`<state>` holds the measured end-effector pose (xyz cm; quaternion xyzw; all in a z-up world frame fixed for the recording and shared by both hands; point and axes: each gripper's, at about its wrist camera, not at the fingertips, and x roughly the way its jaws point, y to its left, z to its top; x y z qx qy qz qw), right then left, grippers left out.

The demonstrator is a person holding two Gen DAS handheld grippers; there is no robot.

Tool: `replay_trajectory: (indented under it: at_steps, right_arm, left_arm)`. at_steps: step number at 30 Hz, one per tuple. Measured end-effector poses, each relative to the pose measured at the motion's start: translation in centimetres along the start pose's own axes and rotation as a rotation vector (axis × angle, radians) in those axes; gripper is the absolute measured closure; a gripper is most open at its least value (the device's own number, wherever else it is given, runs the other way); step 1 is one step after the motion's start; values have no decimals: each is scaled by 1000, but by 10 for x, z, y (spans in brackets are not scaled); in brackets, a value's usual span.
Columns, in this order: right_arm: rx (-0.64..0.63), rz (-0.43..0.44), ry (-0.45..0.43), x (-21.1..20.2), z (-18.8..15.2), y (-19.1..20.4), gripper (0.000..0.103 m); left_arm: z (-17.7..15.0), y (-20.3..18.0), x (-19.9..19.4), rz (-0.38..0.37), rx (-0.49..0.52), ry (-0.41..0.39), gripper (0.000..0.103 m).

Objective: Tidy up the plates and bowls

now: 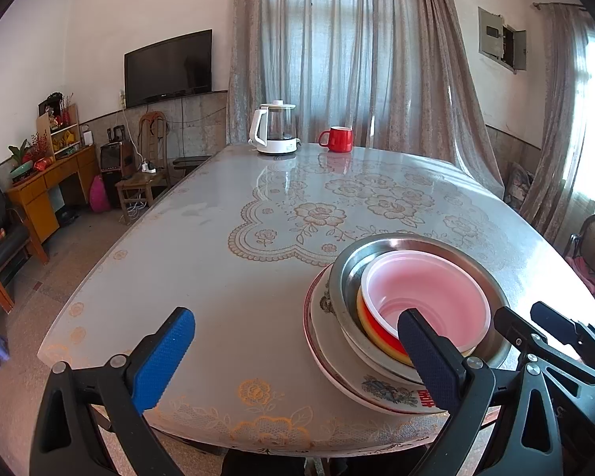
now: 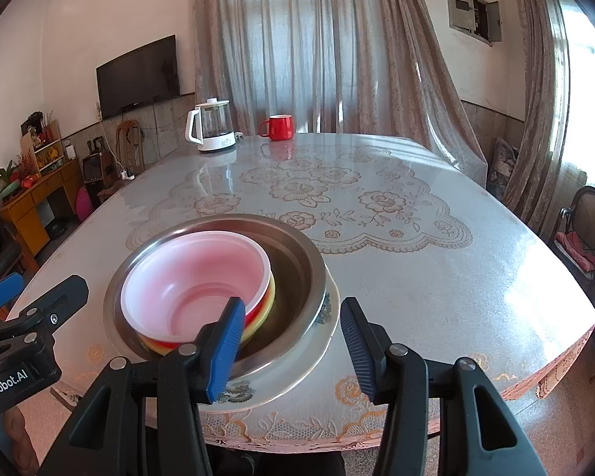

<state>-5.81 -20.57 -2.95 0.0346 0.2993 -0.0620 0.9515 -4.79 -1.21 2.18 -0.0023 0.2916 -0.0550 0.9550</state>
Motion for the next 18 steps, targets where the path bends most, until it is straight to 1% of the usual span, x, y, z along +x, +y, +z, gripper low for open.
replay_trajectory:
  at_steps: [8, 11, 13, 18]
  right_arm:
    - [-1, -1, 6, 2, -1, 1, 52]
    - [-1, -1, 9, 3, 0, 0, 52]
    - [-2, -2, 9, 3, 0, 0, 52]
    - [-5, 2, 7, 5, 1, -2, 53]
  left_arm:
    - [0, 1, 2, -11, -2, 5, 0]
    - [0, 1, 3, 6, 2, -4, 0]
    - [-1, 3, 2, 5, -16, -15, 1]
    - [3, 14, 8, 6, -53, -7, 1]
